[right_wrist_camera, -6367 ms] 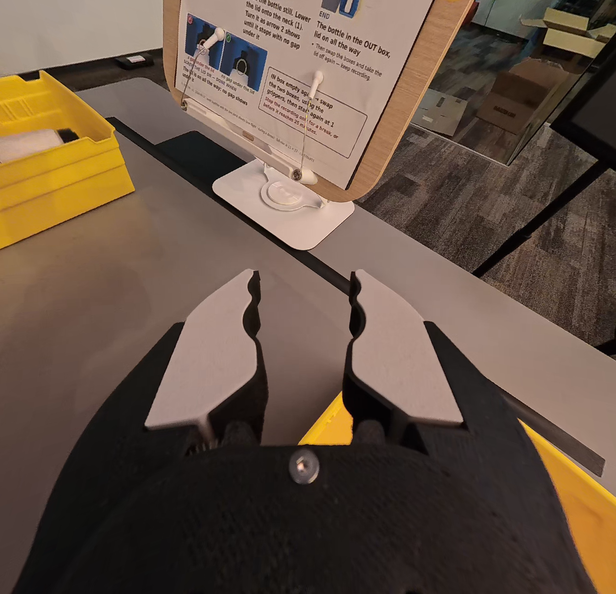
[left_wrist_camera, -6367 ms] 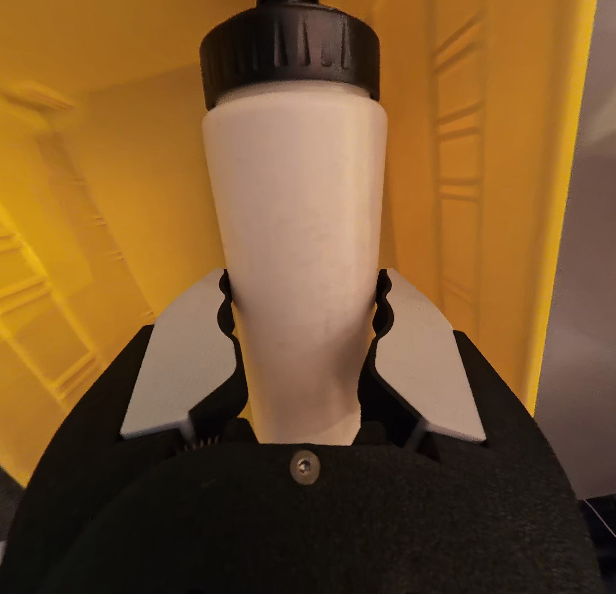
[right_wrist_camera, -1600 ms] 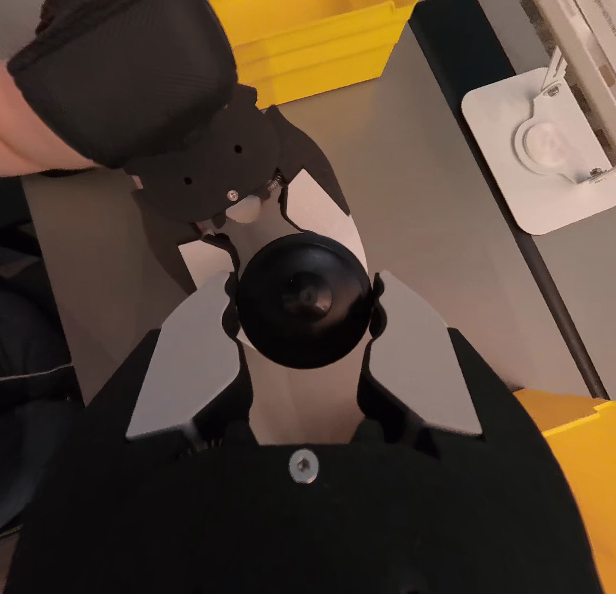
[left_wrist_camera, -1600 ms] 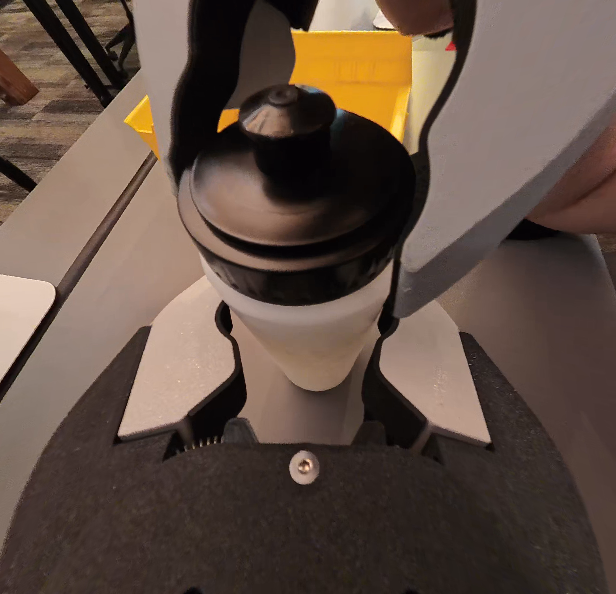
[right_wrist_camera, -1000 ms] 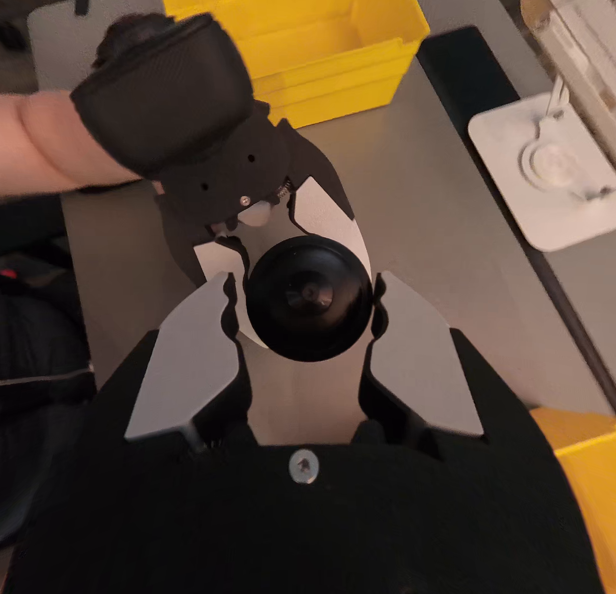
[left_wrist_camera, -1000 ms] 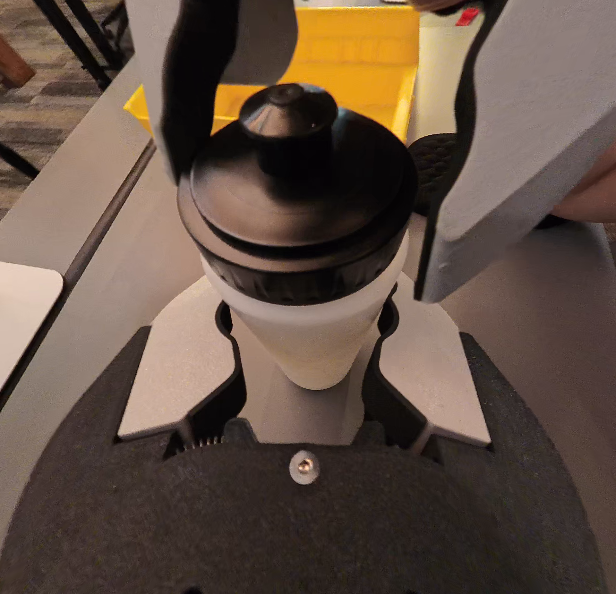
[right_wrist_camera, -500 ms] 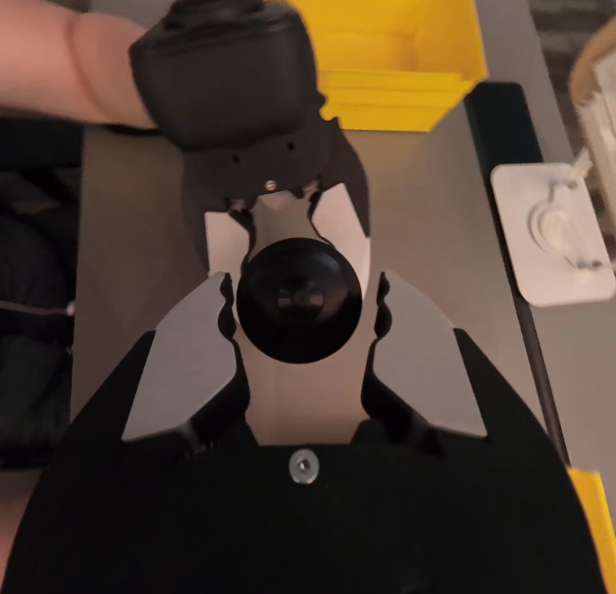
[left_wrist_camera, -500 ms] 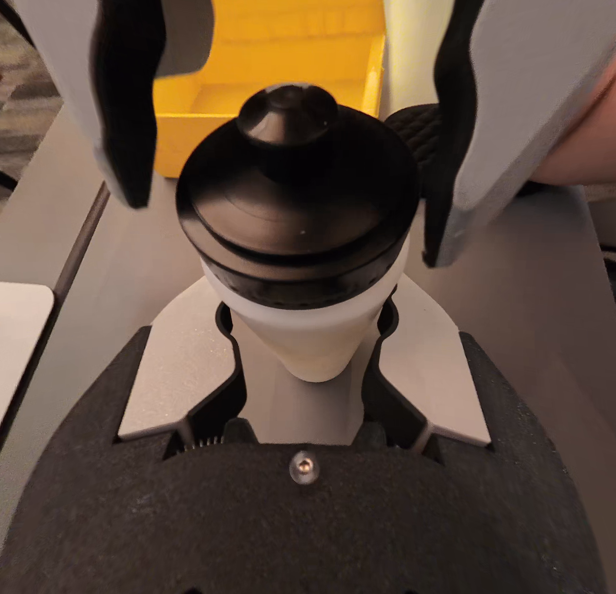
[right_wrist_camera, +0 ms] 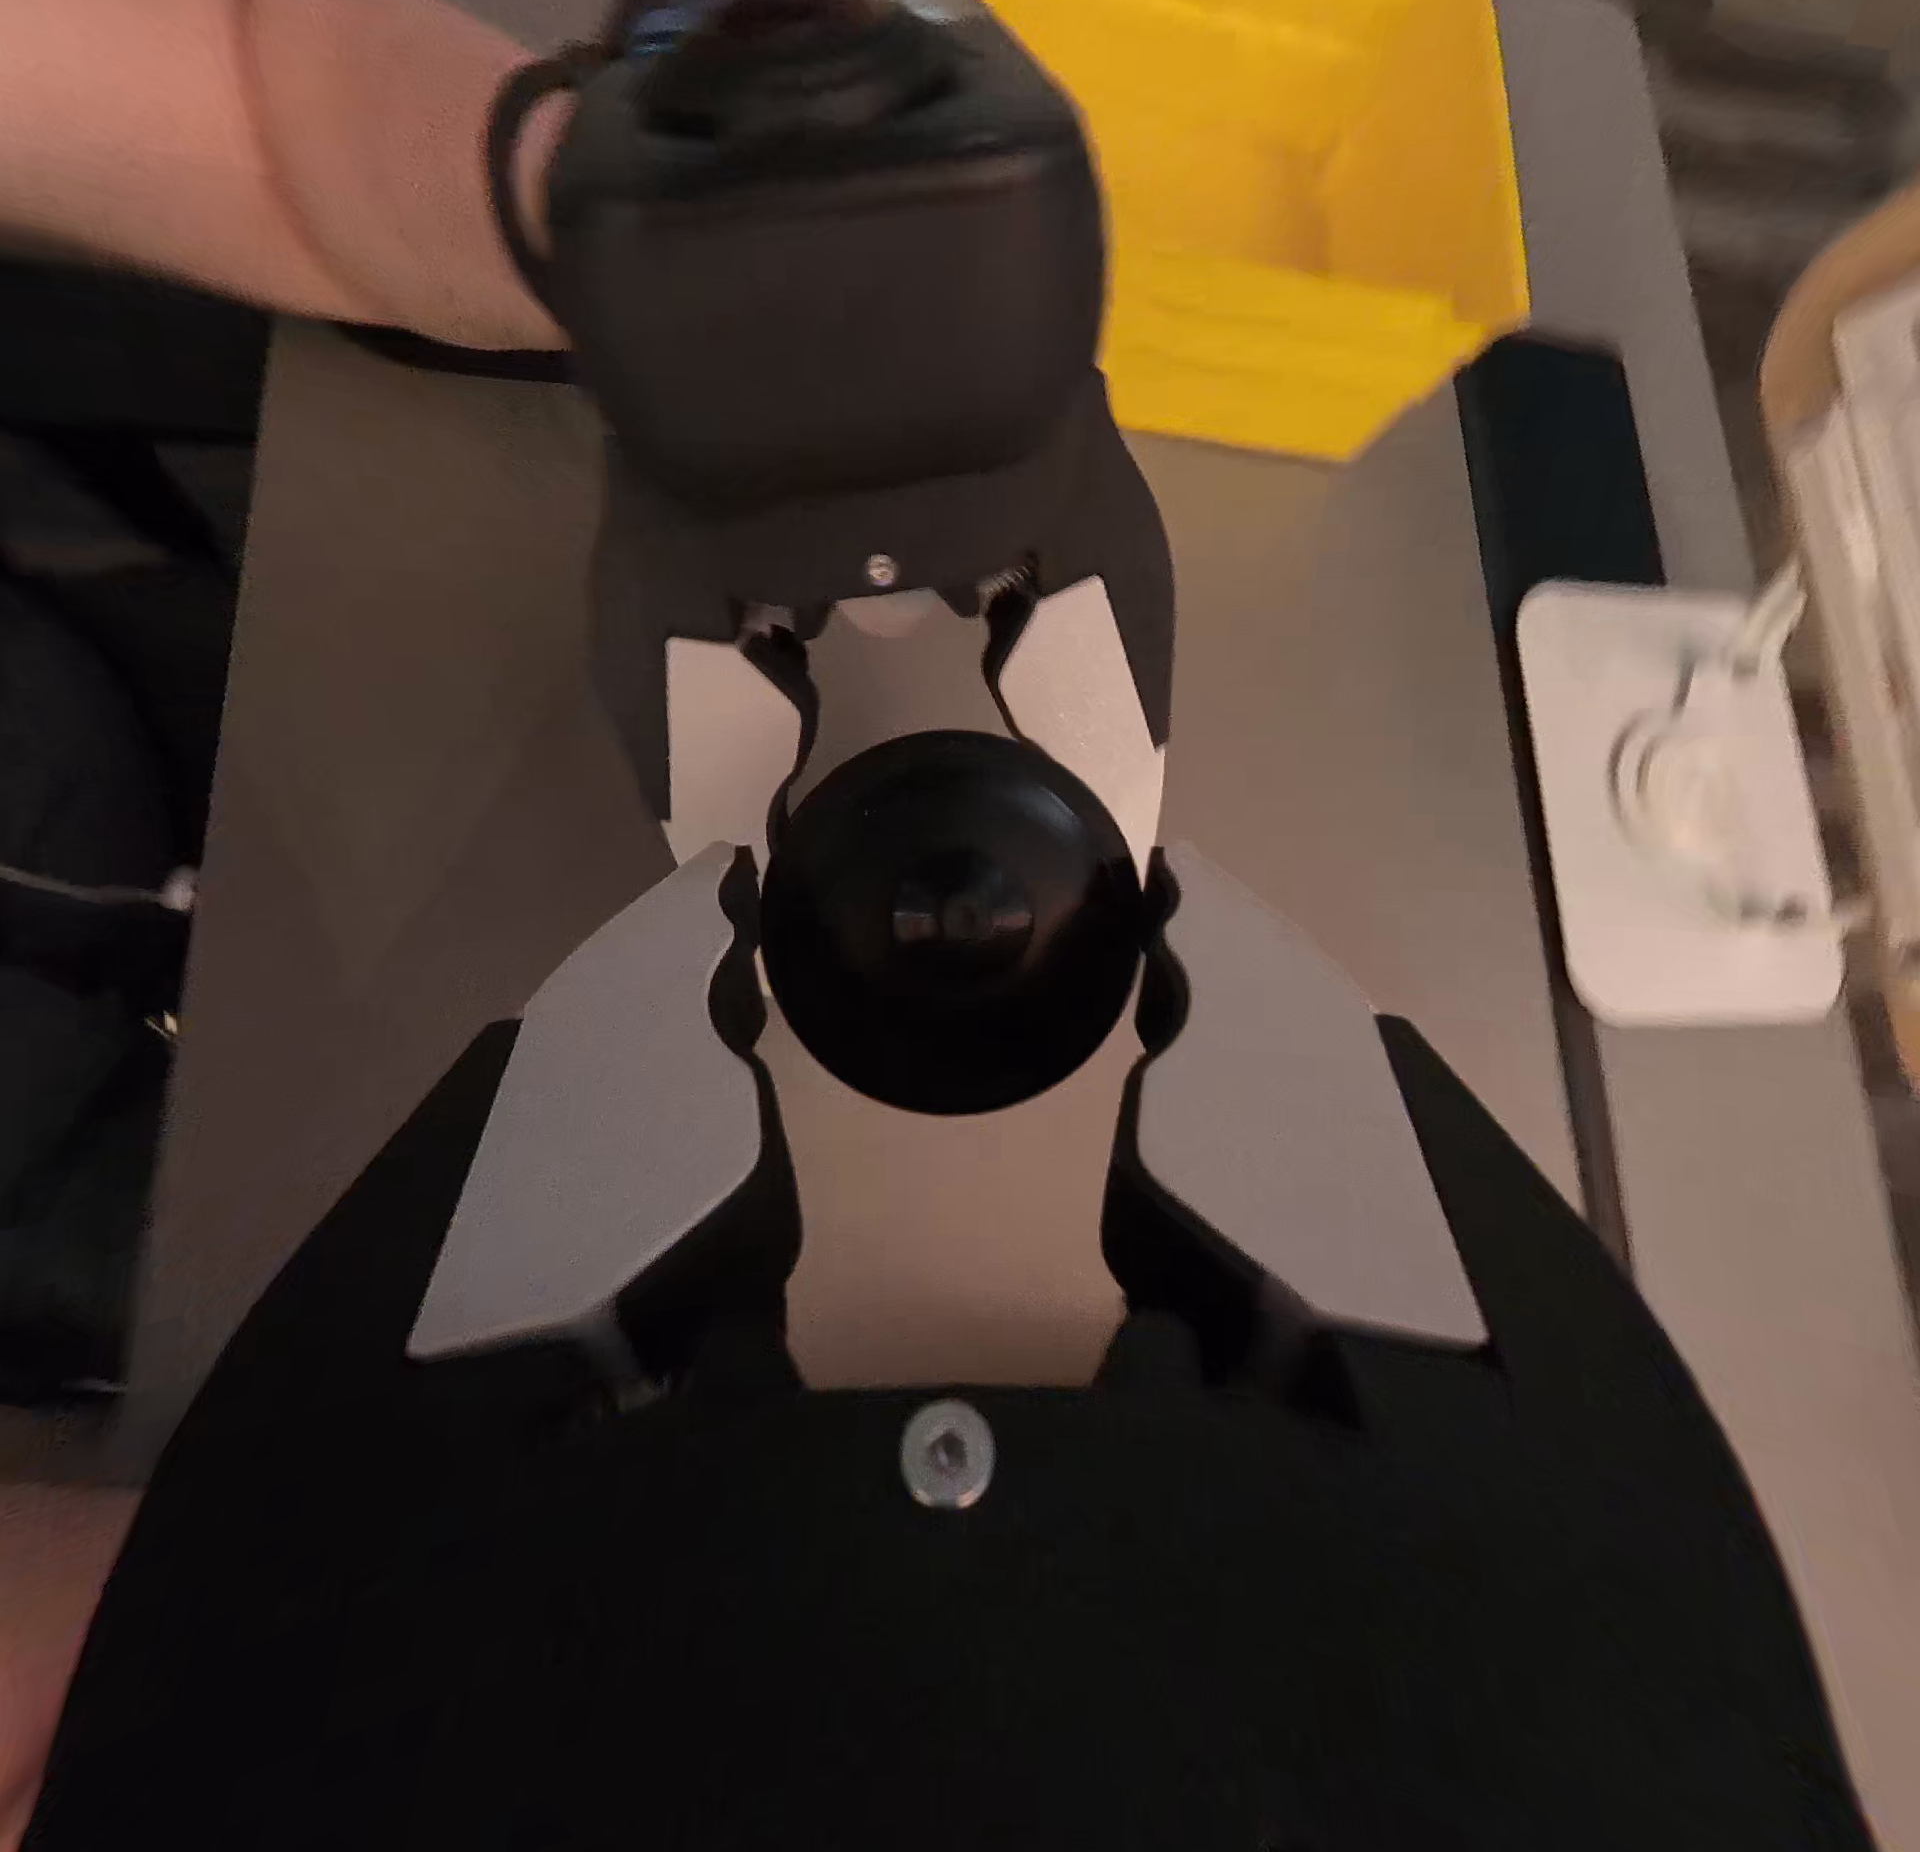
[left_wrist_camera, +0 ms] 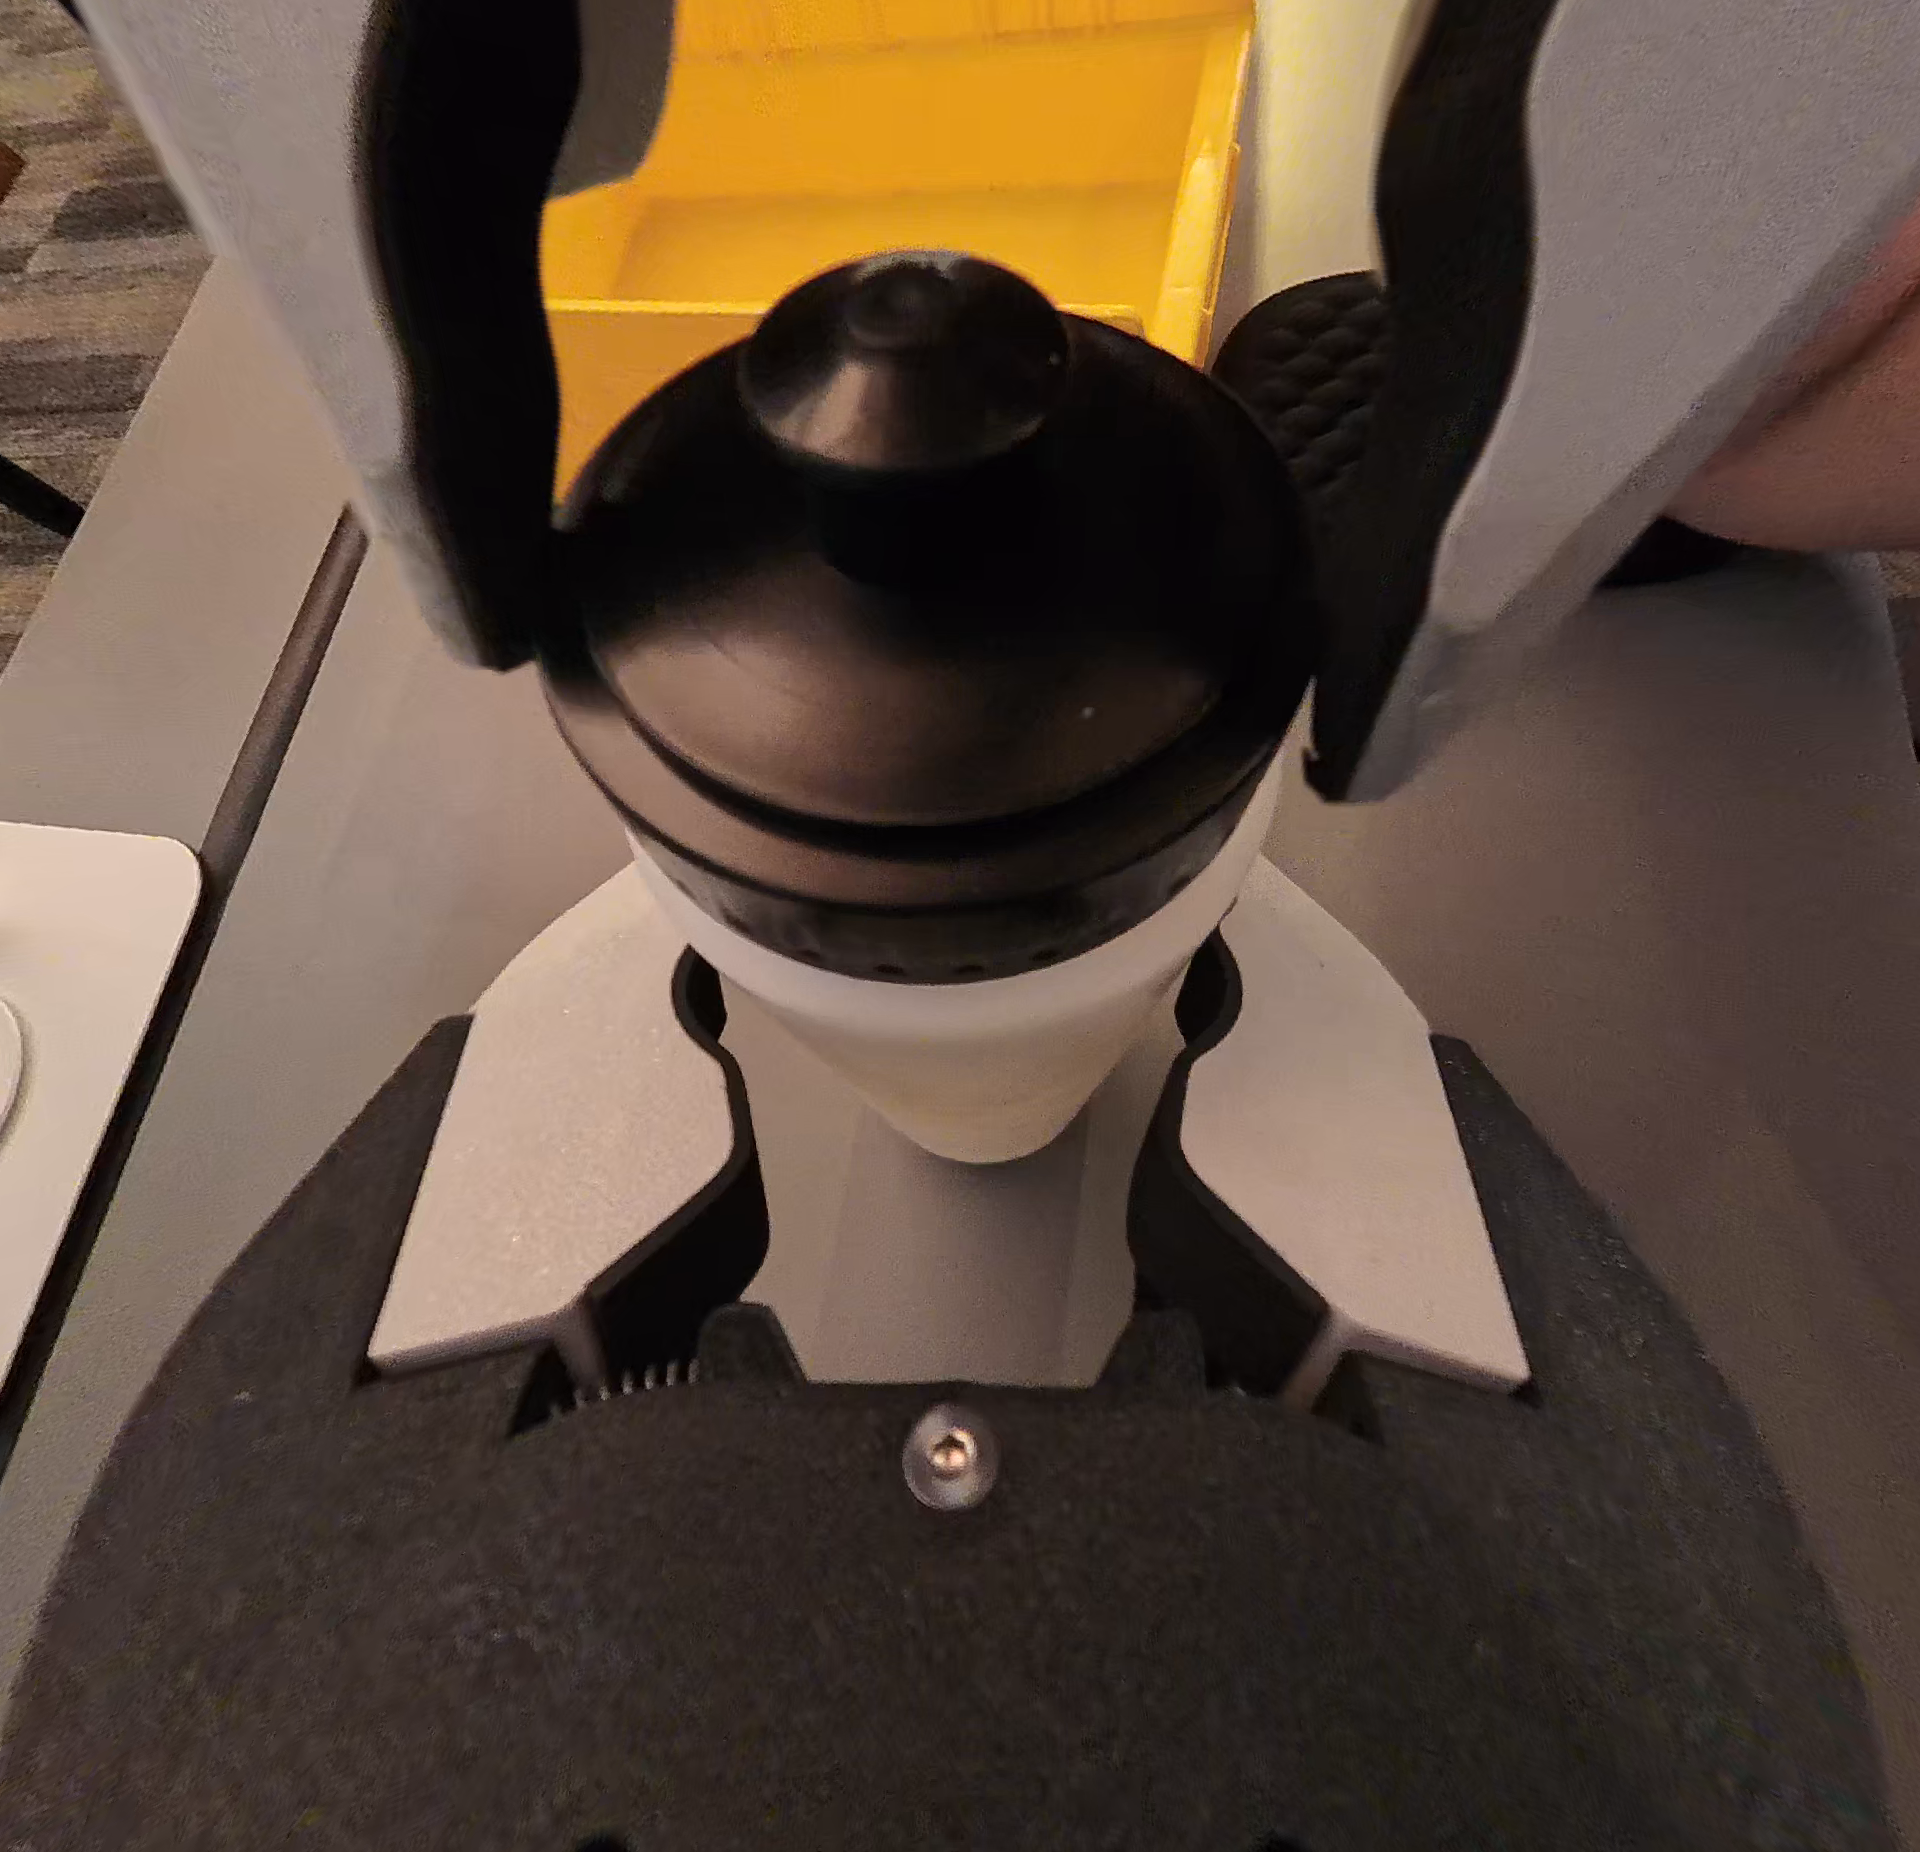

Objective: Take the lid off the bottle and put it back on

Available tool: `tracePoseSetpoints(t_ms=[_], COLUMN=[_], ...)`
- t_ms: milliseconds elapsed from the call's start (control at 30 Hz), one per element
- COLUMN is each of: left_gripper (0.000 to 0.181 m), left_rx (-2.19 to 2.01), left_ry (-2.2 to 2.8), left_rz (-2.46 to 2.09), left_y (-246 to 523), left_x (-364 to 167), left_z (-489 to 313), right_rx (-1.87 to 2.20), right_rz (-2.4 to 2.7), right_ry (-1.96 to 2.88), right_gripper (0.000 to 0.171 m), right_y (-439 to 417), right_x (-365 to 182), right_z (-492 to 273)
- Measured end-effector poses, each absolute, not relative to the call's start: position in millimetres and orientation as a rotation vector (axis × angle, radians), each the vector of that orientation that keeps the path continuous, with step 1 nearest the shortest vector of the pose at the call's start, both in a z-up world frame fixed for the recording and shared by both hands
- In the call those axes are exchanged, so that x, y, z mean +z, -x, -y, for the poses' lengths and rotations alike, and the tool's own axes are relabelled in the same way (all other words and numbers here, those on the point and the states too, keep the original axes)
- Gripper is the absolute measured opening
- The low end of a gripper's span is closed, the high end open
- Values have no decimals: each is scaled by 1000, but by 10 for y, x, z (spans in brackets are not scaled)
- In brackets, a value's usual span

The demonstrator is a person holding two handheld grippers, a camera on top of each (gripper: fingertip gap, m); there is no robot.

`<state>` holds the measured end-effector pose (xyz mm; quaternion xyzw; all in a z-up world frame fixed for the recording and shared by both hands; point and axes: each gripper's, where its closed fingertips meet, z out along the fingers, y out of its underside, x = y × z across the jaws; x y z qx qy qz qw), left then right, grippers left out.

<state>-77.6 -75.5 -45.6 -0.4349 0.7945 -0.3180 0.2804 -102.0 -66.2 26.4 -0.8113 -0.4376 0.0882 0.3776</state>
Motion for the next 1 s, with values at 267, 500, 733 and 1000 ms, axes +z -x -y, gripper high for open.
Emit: tracePoseSetpoints(t_ms=[267, 500, 733, 1000], left_gripper=[87, 87, 87, 87], left_rx=[-896, -879, -856, -846], left_ry=[1263, 1273, 1196, 1347], left_rz=[-2077, -2064, -2111, -2011], left_y=[734, 727, 762, 713], left_x=[-460, -460, -460, -466], left_z=[663, 663, 715, 516], right_rx=[229, 156, 172, 75], right_rz=[777, 611, 1092, 803], right_ry=[2213, 2330, 2118, 2221], right_gripper=[83, 72, 72, 82], right_y=[856, 874, 962, 797], right_x=[294, 231, 239, 243], right_z=[498, 535, 636, 427])
